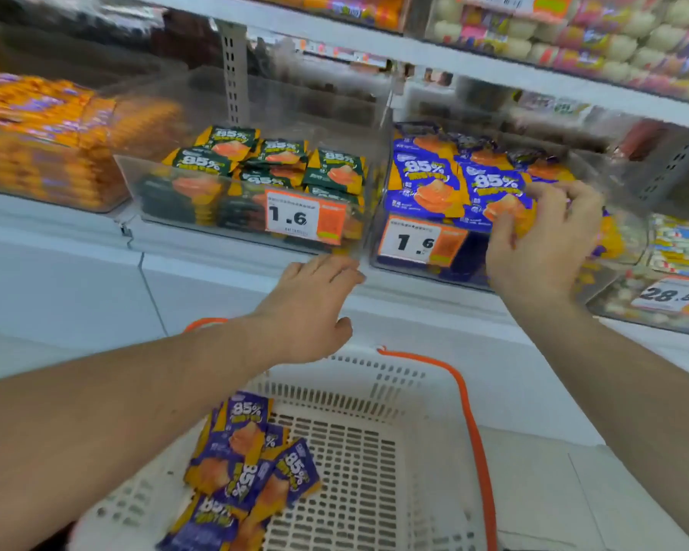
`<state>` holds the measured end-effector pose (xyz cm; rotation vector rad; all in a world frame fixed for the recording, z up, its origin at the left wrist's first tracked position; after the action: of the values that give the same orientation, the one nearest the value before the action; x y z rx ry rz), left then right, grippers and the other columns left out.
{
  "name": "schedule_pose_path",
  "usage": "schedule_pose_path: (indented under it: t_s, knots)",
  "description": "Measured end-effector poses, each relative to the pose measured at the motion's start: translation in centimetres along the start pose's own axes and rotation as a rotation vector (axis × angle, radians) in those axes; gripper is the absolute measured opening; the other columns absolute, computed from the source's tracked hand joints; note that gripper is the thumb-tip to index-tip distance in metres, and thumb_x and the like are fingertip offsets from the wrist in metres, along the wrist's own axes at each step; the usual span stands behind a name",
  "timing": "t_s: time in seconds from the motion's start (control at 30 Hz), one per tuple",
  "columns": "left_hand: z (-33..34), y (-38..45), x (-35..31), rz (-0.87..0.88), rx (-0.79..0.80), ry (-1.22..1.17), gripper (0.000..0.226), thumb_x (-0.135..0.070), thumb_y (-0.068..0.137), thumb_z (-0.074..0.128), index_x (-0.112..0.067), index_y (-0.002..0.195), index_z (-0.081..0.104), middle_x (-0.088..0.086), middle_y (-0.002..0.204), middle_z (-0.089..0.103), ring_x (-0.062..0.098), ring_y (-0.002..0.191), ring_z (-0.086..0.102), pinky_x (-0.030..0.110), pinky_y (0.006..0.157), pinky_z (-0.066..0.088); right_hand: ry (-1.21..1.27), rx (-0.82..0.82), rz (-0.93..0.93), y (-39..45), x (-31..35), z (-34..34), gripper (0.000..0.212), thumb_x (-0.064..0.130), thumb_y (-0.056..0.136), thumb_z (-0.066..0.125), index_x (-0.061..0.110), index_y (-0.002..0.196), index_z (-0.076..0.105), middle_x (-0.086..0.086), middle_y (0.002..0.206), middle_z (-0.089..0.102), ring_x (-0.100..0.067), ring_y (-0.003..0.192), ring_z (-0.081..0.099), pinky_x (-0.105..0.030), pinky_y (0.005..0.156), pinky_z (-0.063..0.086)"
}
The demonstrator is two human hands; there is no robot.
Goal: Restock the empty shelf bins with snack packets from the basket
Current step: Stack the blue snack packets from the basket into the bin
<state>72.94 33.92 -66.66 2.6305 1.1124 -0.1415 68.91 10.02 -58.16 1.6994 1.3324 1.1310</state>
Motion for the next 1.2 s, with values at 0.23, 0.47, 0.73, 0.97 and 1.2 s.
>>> schedule_pose_path:
  t_s: [0.23,0.47,0.73,0.97,1.2]
  knots:
    - [7.7,-4.4,5.5,-0.243,0.569,-0.149,0.048,-0.024,0.097,0.050,-0.020,0.144,0.038,0.001,0.138,0.052,0.021,0.116,0.054,0.035,0.093,0.046,0.320,0.917,-0.007,-18.3,8.6,10.4,0.015,0.007,0.085,0.055,0.005,0.094,0.067,-0.013,0.097,0.065,-0.033,0.092,0.059,-0.041,0.080,0.049]
    - [12.7,-8.2,8.6,-0.290,0.905,-0.134,0.008,-0.017,0.095,0.044,-0.015,0.091,0.051,0.013,0.085,0.045,0.023,0.069,0.035,0.035,0.065,0.033,0.019,1.828,-0.129,-40.0,10.5,15.7,0.070,0.043,0.085,0.064,0.023,0.146,0.035,-0.011,0.152,0.027,-0.033,0.134,0.036,-0.047,0.105,0.039]
    - [14.5,-9.3,11.3,-0.382,0.955,-0.150,0.006,-0.019,0.095,0.046,-0.018,0.098,0.052,0.003,0.094,0.049,0.023,0.080,0.045,0.037,0.072,0.041,-0.054,1.700,-0.648,-46.5,10.4,15.2,0.108,0.060,0.073,0.072,0.010,0.150,0.016,-0.013,0.146,0.030,-0.032,0.132,0.033,-0.047,0.110,0.024]
    - [13.5,-7.9,8.9,-0.361,0.933,-0.143,0.016,-0.019,0.095,0.044,-0.016,0.101,0.059,0.014,0.104,0.063,0.027,0.082,0.055,0.045,0.084,0.051,-0.085,1.665,-0.902,-45.3,9.0,12.4,0.037,0.025,0.089,0.055,0.010,0.122,0.052,-0.015,0.116,0.060,-0.033,0.106,0.055,-0.050,0.103,0.032]
    - [11.0,-7.0,5.8,-0.328,0.850,-0.203,0.010,-0.016,0.096,0.042,-0.018,0.093,0.051,0.006,0.081,0.047,0.017,0.061,0.037,0.027,0.059,0.034,0.032,1.389,-0.677,-37.3,5.8,10.4,0.019,0.027,0.059,0.068,0.022,0.045,0.057,0.003,0.041,0.049,-0.018,0.037,0.049,-0.031,0.052,0.052]
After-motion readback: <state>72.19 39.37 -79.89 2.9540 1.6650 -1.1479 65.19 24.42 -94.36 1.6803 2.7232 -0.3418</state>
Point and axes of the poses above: each hand's wrist, its own y-axis towards the middle knuckle, its own z-axis out of the palm, x = y × z, the point moved 5 cm from there along y, towards the middle knuckle
